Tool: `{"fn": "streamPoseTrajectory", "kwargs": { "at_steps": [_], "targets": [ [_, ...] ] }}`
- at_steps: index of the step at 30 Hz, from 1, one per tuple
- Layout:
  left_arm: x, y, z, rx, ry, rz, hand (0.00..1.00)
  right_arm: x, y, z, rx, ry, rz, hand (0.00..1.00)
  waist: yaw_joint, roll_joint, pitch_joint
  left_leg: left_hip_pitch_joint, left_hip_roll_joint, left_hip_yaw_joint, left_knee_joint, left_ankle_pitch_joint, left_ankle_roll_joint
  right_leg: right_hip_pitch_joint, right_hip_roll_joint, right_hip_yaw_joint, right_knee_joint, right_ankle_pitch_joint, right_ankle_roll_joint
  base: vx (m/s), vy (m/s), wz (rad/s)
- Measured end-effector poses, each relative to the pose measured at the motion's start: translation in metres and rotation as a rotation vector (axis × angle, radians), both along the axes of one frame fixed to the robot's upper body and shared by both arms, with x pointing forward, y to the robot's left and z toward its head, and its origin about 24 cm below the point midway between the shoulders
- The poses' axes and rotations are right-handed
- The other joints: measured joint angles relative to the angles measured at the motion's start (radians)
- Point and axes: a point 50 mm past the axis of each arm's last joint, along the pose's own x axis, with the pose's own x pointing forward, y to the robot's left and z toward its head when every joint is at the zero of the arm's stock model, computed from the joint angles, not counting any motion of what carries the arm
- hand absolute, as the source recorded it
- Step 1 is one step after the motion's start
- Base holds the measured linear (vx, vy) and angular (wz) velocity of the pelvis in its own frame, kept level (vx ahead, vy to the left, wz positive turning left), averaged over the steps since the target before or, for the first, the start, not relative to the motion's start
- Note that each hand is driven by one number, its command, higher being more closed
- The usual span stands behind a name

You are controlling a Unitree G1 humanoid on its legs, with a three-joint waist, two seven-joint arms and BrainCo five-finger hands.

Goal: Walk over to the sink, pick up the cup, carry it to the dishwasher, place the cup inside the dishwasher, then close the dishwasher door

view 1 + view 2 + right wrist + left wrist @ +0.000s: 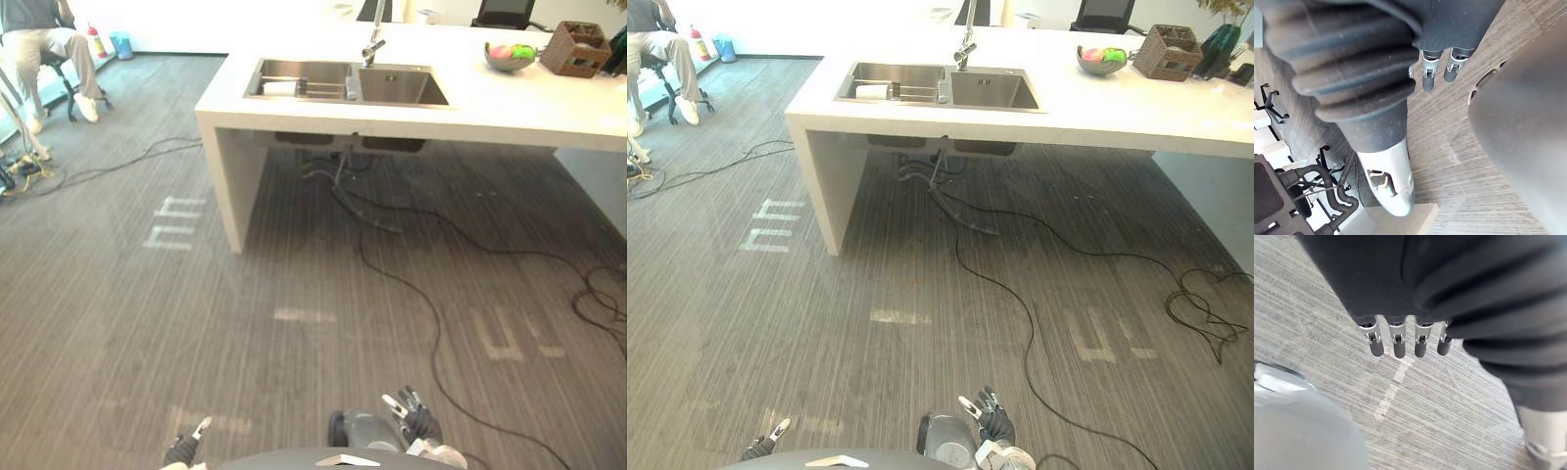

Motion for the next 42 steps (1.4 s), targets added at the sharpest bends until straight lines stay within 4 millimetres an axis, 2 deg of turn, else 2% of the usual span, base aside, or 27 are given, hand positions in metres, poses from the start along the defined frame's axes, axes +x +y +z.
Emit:
{"fn": "streamPoseTrajectory", "kwargs": {
  "at_steps": [1, 2, 4, 6, 8, 9, 10, 11, 12, 15, 19, 22, 23, 24, 25, 26, 27, 28, 30, 32, 33, 34, 35, 36, 37, 39, 42],
  "targets": [
    [-0.002, -0.001, 0.000, -0.002, 0.003, 0.001, 0.00, 0.001, -0.001, 0.000, -0.004, -0.001, 0.005, 0.00, 0.005, 0.010, -0.001, -0.036, 0.017, 0.005, 0.087, 0.017, -0.018, 0.038, 0.018, 0.002, -0.033, -0.003, -0.006, 0.56, -0.208, -0.16],
    [-0.001, -0.002, 0.000, 0.006, -0.005, -0.009, 0.00, 0.007, -0.001, 0.002, -0.010, -0.011, 0.026, 0.00, 0.006, 0.023, 0.007, -0.100, 0.054, 0.046, 0.240, -0.009, 0.004, 0.129, 0.054, 0.009, -0.113, -0.002, -0.024, 0.69, -0.183, -0.32],
    [0.002, 0.001, 0.002, 0.039, -0.026, -0.014, 0.00, 0.007, 0.005, -0.001, -0.002, 0.011, 0.068, 0.00, 0.021, 0.007, 0.013, -0.154, 0.050, 0.107, 0.317, -0.075, 0.009, 0.245, 0.063, 0.038, -0.199, 0.011, -0.020, 0.60, -0.134, -0.49],
    [0.014, 0.005, 0.008, 0.121, -0.078, -0.074, 0.00, 0.021, 0.011, 0.001, 0.004, -0.005, 0.121, 0.00, 0.042, -0.006, 0.019, -0.265, 0.002, 0.156, 0.192, -0.170, 0.018, 0.334, 0.047, 0.083, -0.274, 0.014, -0.016, 0.46, -0.008, -0.57],
    [0.026, 0.009, 0.013, 0.172, -0.128, -0.113, 0.00, 0.024, 0.011, 0.002, 0.009, -0.019, 0.112, 0.00, 0.048, -0.024, 0.031, -0.340, -0.054, 0.183, -0.061, -0.185, 0.040, 0.360, 0.010, 0.105, -0.306, 0.013, -0.012, 0.37, 0.104, -0.37],
    [0.030, 0.009, 0.015, 0.185, -0.142, -0.116, 0.00, 0.026, 0.011, 0.003, 0.011, -0.043, 0.113, 0.00, 0.054, -0.030, 0.035, -0.361, -0.074, 0.190, -0.161, -0.169, 0.044, 0.365, -0.006, 0.113, -0.310, 0.008, -0.004, 0.37, 0.177, -0.37],
    [0.037, 0.008, 0.019, 0.214, -0.184, -0.127, 0.00, 0.028, 0.012, 0.007, 0.017, -0.105, 0.123, 0.00, 0.068, -0.045, 0.045, -0.389, -0.117, 0.193, -0.394, -0.070, 0.038, 0.378, -0.044, 0.123, -0.318, -0.024, 0.034, 0.35, 0.235, -0.29],
    [0.042, 0.005, 0.022, 0.237, -0.218, -0.145, 0.00, 0.025, 0.009, 0.009, 0.004, -0.142, 0.140, 0.00, 0.077, -0.030, 0.057, -0.398, -0.125, 0.172, -0.540, 0.075, 0.018, 0.403, -0.046, 0.142, -0.335, -0.069, 0.059, 0.35, 0.256, -0.29],
    [0.043, 0.003, 0.023, 0.243, -0.230, -0.150, 0.00, 0.023, 0.009, 0.009, 0.000, -0.143, 0.154, 0.00, 0.084, -0.024, 0.060, -0.386, -0.123, 0.181, -0.539, 0.130, 0.014, 0.423, -0.041, 0.156, -0.341, -0.084, 0.060, 0.46, 0.279, -0.20],
    [0.069, 0.007, 0.042, 0.374, -0.367, -0.322, 0.00, 0.026, 0.036, 0.008, 0.041, -0.170, 0.245, 0.00, 0.096, -0.065, 0.078, -0.416, -0.150, 0.214, -0.421, 0.100, 0.100, 0.457, -0.024, 0.243, -0.341, -0.097, 0.018, 0.40, 0.117, 0.01],
    [0.116, -0.035, 0.084, 0.450, -0.668, -0.553, 0.00, 0.035, 0.050, 0.006, 0.062, -0.113, 0.293, 0.00, 0.073, -0.073, 0.078, -0.344, -0.175, 0.210, -0.412, 0.086, 0.166, 0.473, -0.031, 0.311, -0.241, 0.001, 0.036, 0.38, 0.175, 0.33],
    [0.140, -0.059, 0.118, 0.497, -0.852, -0.664, 0.00, 0.025, 0.056, -0.002, 0.089, 0.000, 0.289, 0.00, 0.064, -0.117, 0.006, -0.333, -0.211, 0.234, -0.397, -0.031, 0.173, 0.352, -0.057, 0.337, 0.031, -0.028, 0.117, 0.33, 0.122, -0.12],
    [0.146, -0.060, 0.130, 0.530, -0.898, -0.677, 0.00, 0.023, 0.056, -0.003, 0.091, 0.022, 0.280, 0.00, 0.062, -0.133, 0.002, -0.297, -0.223, 0.246, -0.407, -0.055, 0.179, 0.264, -0.076, 0.345, 0.233, 0.020, 0.310, 0.32, 0.096, -0.31],
    [0.150, -0.060, 0.140, 0.556, -0.933, -0.687, 0.00, 0.020, 0.052, -0.003, 0.079, 0.045, 0.267, 0.00, 0.058, -0.133, 0.007, -0.252, -0.230, 0.255, -0.411, -0.081, 0.179, 0.157, -0.088, 0.350, 0.472, 0.108, 0.323, 0.32, 0.093, -0.28],
    [0.151, -0.060, 0.145, 0.569, -0.951, -0.700, 0.00, 0.016, 0.051, -0.004, 0.078, 0.061, 0.261, 0.00, 0.055, -0.141, 0.004, -0.228, -0.236, 0.257, -0.411, -0.097, 0.179, 0.103, -0.105, 0.324, 0.598, 0.113, 0.319, 0.32, 0.072, -0.17],
    [0.154, -0.060, 0.156, 0.599, -0.990, -0.721, 0.00, 0.018, 0.045, -0.002, 0.052, 0.047, 0.238, 0.00, 0.052, -0.145, 0.003, -0.170, -0.245, 0.263, -0.423, -0.114, 0.172, 0.024, -0.154, 0.243, 0.773, 0.095, 0.278, 0.30, 0.045, -0.15],
    [0.157, -0.062, 0.165, 0.631, -1.028, -0.748, 0.00, 0.018, 0.041, 0.000, 0.037, 0.045, 0.232, 0.00, 0.050, -0.136, 0.000, -0.112, -0.247, 0.270, -0.460, -0.124, 0.166, -0.041, -0.192, 0.167, 0.835, 0.050, 0.184, 0.31, 0.039, -0.15],
    [0.158, -0.064, 0.170, 0.651, -1.049, -0.763, 0.00, 0.021, 0.040, 0.001, 0.034, 0.039, 0.230, 0.00, 0.045, -0.132, -0.002, -0.088, -0.247, 0.271, -0.482, -0.122, 0.163, -0.071, -0.206, 0.137, 0.827, 0.024, 0.144, 0.30, 0.025, -0.06],
    [0.168, -0.072, 0.187, 0.711, -1.132, -0.807, 0.00, 0.028, 0.039, 0.004, 0.026, 0.011, 0.232, 0.00, 0.031, -0.125, -0.005, -0.041, -0.246, 0.261, -0.535, -0.107, 0.158, -0.141, -0.227, 0.079, 0.676, -0.036, 0.107, 0.31, -0.024, 0.22],
    [0.185, -0.082, 0.211, 0.772, -1.233, -0.864, 0.00, 0.034, 0.038, 0.007, 0.020, -0.005, 0.235, 0.00, 0.023, -0.097, -0.003, -0.007, -0.204, 0.245, -0.546, -0.102, 0.123, -0.150, -0.197, 0.027, 0.275, -0.067, 0.071, 0.44, -0.161, 0.30],
    [0.189, -0.084, 0.217, 0.784, -1.258, -0.866, 0.00, 0.036, 0.038, 0.009, 0.020, -0.015, 0.236, 0.00, 0.023, -0.078, -0.004, -0.005, -0.181, 0.238, -0.541, -0.112, 0.106, -0.150, -0.173, 0.026, 0.153, -0.050, 0.065, 0.41, -0.202, 0.29],
    [0.200, -0.087, 0.231, 0.812, -1.309, -0.871, 0.00, 0.039, 0.035, 0.012, 0.015, -0.018, 0.249, 0.00, 0.012, -0.043, -0.003, -0.003, -0.133, 0.215, -0.520, -0.134, 0.068, -0.132, -0.126, 0.049, -0.082, 0.038, 0.072, 0.33, -0.183, 0.37],
    [0.205, -0.090, 0.242, 0.833, -1.349, -0.878, 0.00, 0.040, 0.036, 0.013, 0.020, -0.017, 0.255, 0.00, 0.003, -0.036, 0.000, 0.004, -0.109, 0.198, -0.500, -0.154, 0.034, -0.112, -0.103, 0.094, -0.214, 0.111, 0.083, 0.51, -0.318, 0.51],
    [0.207, -0.088, 0.255, 0.867, -1.388, -0.872, 0.00, 0.037, 0.040, 0.012, 0.036, 0.000, 0.260, 0.00, -0.006, -0.054, 0.000, 0.030, -0.098, 0.190, -0.472, -0.198, -0.005, -0.088, -0.105, 0.158, -0.276, 0.196, 0.088, 0.55, -0.416, 0.58],
    [0.206, -0.087, 0.264, 0.889, -1.414, -0.863, 0.00, 0.032, 0.037, 0.011, 0.035, 0.014, 0.257, 0.00, -0.015, -0.068, 0.001, 0.077, -0.081, 0.180, -0.436, -0.262, -0.020, -0.066, -0.114, 0.161, -0.220, 0.318, 0.128, 0.47, -0.416, 0.41],
    [0.202, -0.097, 0.264, 0.884, -1.433, -0.862, 0.00, 0.034, 0.019, 0.015, -0.012, 0.013, 0.261, 0.00, -0.016, 0.004, -0.007, 0.097, -0.007, 0.181, -0.406, -0.271, -0.045, -0.108, -0.061, 0.139, -0.051, 0.179, 0.100, 0.47, -0.396, 0.16],
    [0.199, -0.100, 0.273, 0.901, -1.475, -0.860, 0.00, 0.036, 0.021, 0.018, 0.000, 0.016, 0.269, 0.00, -0.024, 0.011, -0.012, 0.057, 0.032, 0.176, -0.270, -0.150, -0.030, -0.099, -0.042, 0.114, 0.011, 0.071, 0.065, 0.38, -0.339, 0.03]
  ]
}}
